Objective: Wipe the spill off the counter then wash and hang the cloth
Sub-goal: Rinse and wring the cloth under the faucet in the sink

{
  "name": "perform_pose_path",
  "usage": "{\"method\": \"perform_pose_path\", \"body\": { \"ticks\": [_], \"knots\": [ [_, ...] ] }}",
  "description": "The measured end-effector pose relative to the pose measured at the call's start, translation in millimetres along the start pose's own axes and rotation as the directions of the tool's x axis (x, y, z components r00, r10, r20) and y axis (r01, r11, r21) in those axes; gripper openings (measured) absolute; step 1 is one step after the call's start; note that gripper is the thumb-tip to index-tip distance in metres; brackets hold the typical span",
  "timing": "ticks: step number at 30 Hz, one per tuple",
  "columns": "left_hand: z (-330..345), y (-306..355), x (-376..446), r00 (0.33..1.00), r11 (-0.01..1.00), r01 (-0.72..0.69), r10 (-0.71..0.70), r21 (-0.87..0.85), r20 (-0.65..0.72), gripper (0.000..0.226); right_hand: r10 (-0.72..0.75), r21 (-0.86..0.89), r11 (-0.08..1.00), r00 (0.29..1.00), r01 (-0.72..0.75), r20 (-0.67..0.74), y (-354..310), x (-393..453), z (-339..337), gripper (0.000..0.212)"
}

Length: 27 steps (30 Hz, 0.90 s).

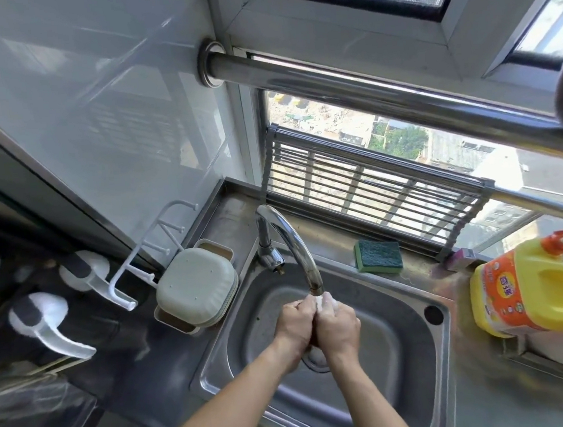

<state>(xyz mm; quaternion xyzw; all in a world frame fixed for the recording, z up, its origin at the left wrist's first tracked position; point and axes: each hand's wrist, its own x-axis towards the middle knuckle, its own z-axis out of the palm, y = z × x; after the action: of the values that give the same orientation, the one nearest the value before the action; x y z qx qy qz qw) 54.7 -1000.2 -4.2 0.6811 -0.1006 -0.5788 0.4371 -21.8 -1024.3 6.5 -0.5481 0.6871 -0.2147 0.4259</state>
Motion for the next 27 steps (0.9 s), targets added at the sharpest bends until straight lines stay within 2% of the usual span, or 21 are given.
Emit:
{"method": "perform_pose_path", "body": {
  "ticks": [2, 4, 5, 8, 9, 10, 12, 13, 14, 16, 18, 20, 22, 23, 25, 27],
  "knots": [
    [-2.9, -0.3, 0.8, 0.999, 0.999, -0.024, 0.024, 0.03, -0.021, 0.037, 0.024, 0.032, 0.999, 0.999, -0.025, 0.03, -0.7, 2.1, -3.0, 0.041],
    [-5.7, -2.2, 9.3, 0.998, 1.0, -0.001, 0.0, -0.013, -0.068, 0.027, 0.04, 0.095, 0.995, 0.998, -0.044, 0.045, -1.3, 0.4, -2.8, 0.035],
    [-7.3, -3.4, 13.2, 0.996, 0.997, 0.032, -0.037, -0.064, -0.076, 0.026, 0.017, 0.117, 0.993, 0.998, -0.024, 0.06, -1.3, -0.9, -1.1, 0.03],
    [-16.0, -9.4, 18.4, 0.977, 0.951, 0.203, -0.213, -0.232, -0.021, 0.04, -0.127, 0.069, 0.991, 0.981, 0.118, 0.144, 2.1, -4.8, 6.7, 0.008],
    [-19.1, -10.7, 17.0, 0.975, 0.951, 0.217, -0.224, -0.222, -0.008, 0.041, -0.17, 0.039, 0.985, 0.973, 0.166, 0.159, 4.3, -6.5, 8.8, 0.013],
    [-21.5, -11.0, 14.0, 0.978, 0.959, 0.2, -0.206, -0.2, -0.009, 0.037, -0.219, 0.024, 0.976, 0.964, 0.218, 0.154, 7.6, -8.0, 11.0, 0.029],
    [-24.5, -13.7, 12.3, 0.988, 0.973, 0.121, -0.136, -0.195, -0.068, 0.02, -0.274, 0.021, 0.962, 0.957, 0.273, 0.096, 10.8, -11.7, 11.2, 0.057],
    [-24.6, -15.1, 12.4, 0.988, 0.979, 0.078, -0.1, -0.189, -0.114, 0.013, -0.272, 0.028, 0.962, 0.96, 0.271, 0.061, 9.8, -14.4, 10.0, 0.064],
    [-23.8, -16.5, 12.9, 0.984, 0.985, 0.042, -0.07, -0.17, -0.163, 0.01, -0.26, 0.034, 0.965, 0.966, 0.259, 0.019, 9.4, -16.2, 9.2, 0.066],
    [-19.6, -14.1, 8.6, 0.979, 0.994, -0.012, -0.011, -0.109, -0.203, 0.009, -0.246, 0.069, 0.965, 0.965, 0.252, -0.088, 10.6, -17.8, 9.1, 0.05],
    [-15.1, -13.1, 5.9, 0.97, 0.998, -0.045, 0.034, -0.041, -0.242, 0.018, -0.174, 0.134, 0.969, 0.96, 0.206, -0.22, 6.6, -21.4, 9.3, 0.032],
    [-11.9, -13.9, 9.3, 0.965, 0.999, -0.036, 0.041, 0.025, -0.261, 0.044, -0.036, 0.217, 0.971, 0.96, 0.099, -0.279, 2.2, -23.1, 9.4, 0.034],
    [-6.3, -15.3, 16.4, 0.981, 0.999, 0.008, 0.0, 0.04, -0.194, 0.073, 0.007, 0.246, 0.969, 0.989, 0.029, -0.146, 2.3, -22.2, 9.3, 0.034],
    [-2.4, -11.3, 15.4, 0.99, 0.999, 0.047, -0.049, -0.015, -0.135, 0.082, -0.006, 0.208, 0.978, 0.998, 0.019, -0.067, 2.9, -22.4, 9.0, 0.028],
    [4.3, 3.6, 1.0, 0.992, 0.988, 0.1, -0.109, -0.12, -0.068, 0.078, -0.018, 0.144, 0.989, 0.999, 0.025, -0.049, 4.4, -22.6, 9.1, 0.021],
    [6.6, 9.0, -3.0, 0.993, 0.984, 0.11, -0.115, -0.139, -0.03, 0.061, -0.037, 0.121, 0.991, 0.992, 0.052, -0.124, 6.9, -21.5, 10.0, 0.027]
  ]
}}
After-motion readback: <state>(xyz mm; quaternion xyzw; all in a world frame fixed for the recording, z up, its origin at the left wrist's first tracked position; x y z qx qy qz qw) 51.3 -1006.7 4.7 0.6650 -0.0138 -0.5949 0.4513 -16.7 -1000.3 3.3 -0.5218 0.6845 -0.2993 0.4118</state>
